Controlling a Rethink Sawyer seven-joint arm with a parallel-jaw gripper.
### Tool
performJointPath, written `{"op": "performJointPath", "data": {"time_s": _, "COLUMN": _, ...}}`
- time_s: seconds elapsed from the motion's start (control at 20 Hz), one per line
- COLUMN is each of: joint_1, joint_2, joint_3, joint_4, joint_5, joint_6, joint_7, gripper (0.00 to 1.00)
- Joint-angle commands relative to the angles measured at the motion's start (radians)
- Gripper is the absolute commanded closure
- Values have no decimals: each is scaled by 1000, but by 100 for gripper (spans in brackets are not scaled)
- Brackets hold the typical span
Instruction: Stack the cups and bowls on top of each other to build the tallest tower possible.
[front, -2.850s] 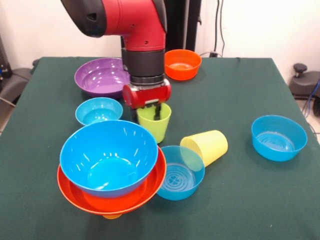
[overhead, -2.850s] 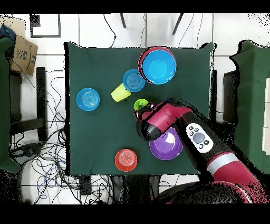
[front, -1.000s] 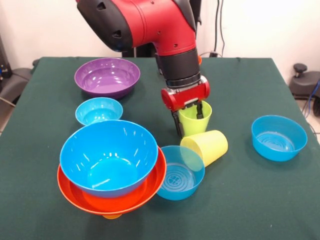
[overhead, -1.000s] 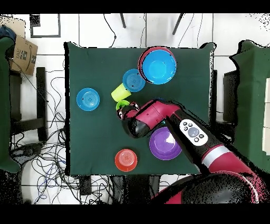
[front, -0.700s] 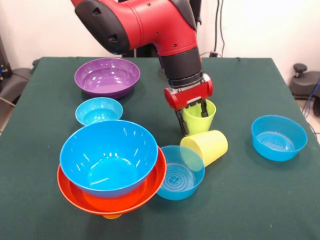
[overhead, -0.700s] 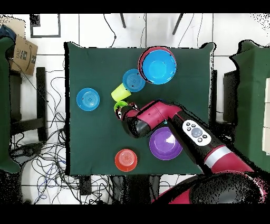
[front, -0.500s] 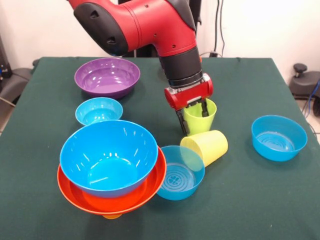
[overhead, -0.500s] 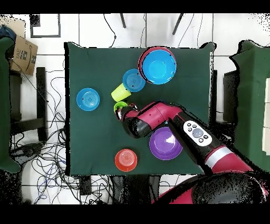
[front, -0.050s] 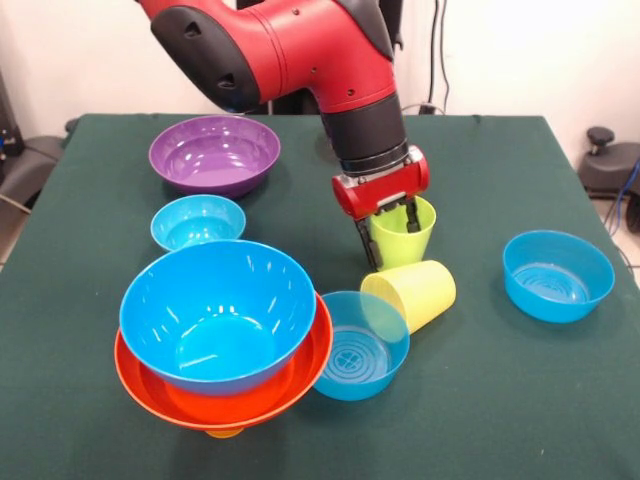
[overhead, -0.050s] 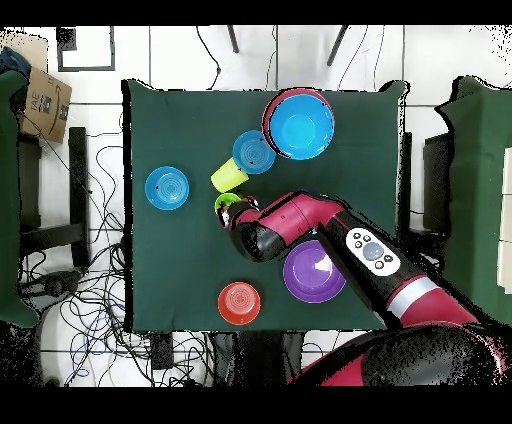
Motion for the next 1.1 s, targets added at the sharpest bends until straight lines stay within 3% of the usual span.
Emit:
{"op": "performJointPath", "data": {"time_s": 0.05, "joint_1": 34, "joint_2": 1, "joint_3": 8, "joint_4": 14, "joint_5": -13, "joint_6": 94, "joint_7": -247, "gripper": 0}}
{"op": "performJointPath", "data": {"time_s": 0.6, "joint_1": -41, "joint_2": 0, "joint_3": 53, "joint_4": 6, "joint_5": 63, "joint_6": 210, "joint_7": -403, "gripper": 0}}
{"op": "performJointPath", "data": {"time_s": 1.1, "joint_1": -15, "joint_2": -7, "joint_3": 33, "joint_4": -20, "joint_5": 112, "joint_6": 330, "joint_7": -451, "gripper": 0}}
